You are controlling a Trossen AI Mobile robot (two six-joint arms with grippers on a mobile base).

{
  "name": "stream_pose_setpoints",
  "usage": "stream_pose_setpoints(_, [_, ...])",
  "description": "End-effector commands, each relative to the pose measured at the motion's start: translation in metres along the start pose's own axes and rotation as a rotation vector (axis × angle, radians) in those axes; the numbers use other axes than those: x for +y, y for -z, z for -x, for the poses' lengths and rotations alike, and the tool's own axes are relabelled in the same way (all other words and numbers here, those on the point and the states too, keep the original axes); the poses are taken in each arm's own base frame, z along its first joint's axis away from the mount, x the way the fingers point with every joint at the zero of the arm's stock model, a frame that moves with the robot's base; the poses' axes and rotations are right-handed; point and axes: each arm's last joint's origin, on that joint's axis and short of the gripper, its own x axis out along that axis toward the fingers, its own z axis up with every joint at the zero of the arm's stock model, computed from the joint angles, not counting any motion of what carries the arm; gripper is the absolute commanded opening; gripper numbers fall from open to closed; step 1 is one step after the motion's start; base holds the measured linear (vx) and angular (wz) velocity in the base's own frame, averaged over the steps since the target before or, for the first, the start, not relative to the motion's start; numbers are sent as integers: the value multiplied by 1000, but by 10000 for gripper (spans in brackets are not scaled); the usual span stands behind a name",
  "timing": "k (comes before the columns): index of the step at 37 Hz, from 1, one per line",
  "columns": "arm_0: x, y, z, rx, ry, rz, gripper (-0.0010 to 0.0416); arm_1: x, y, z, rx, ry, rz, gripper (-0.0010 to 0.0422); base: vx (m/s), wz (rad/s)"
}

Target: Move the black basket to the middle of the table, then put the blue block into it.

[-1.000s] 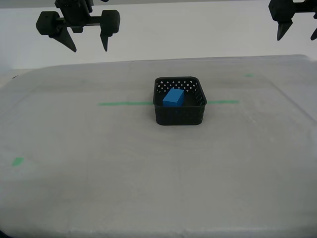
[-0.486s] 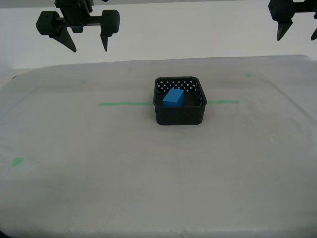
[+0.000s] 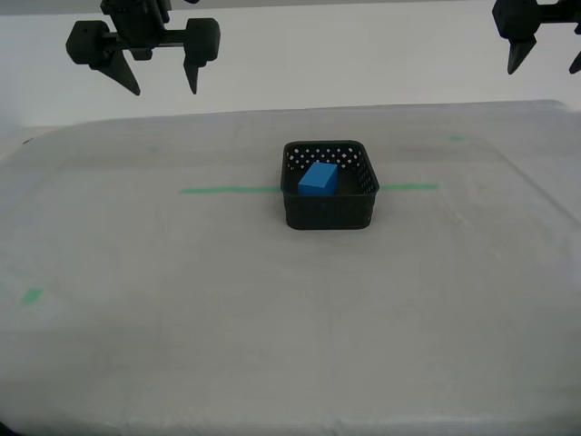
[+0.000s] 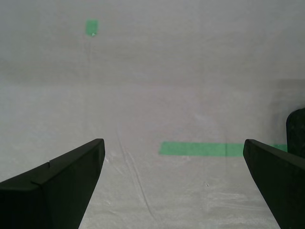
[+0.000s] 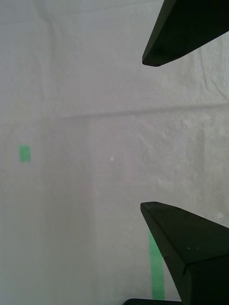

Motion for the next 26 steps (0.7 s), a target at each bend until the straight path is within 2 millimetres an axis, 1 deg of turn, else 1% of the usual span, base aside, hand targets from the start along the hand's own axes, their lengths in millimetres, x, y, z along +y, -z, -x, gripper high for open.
stream_pose_setpoints(1, [0, 0, 0, -2, 0, 1, 399, 0, 0, 0, 0, 2, -1, 400, 0, 0])
stream_pose_setpoints(26, [0, 0, 0, -2, 0, 1, 399, 0, 0, 0, 0, 2, -1, 400, 0, 0])
